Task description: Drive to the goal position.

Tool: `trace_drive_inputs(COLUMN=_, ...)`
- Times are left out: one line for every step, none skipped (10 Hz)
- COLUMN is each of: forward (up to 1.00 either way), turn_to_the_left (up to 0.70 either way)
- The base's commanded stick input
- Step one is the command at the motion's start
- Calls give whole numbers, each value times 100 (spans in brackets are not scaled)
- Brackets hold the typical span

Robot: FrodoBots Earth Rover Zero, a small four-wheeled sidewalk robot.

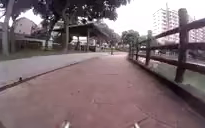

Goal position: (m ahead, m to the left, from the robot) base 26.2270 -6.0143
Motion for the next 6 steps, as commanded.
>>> trace_drive_inputs(forward=70, turn_to_the_left=-17)
trace_drive_inputs(forward=70, turn_to_the_left=0)
trace_drive_inputs(forward=70, turn_to_the_left=0)
trace_drive_inputs(forward=70, turn_to_the_left=0)
trace_drive_inputs(forward=70, turn_to_the_left=0)
trace_drive_inputs(forward=70, turn_to_the_left=0)
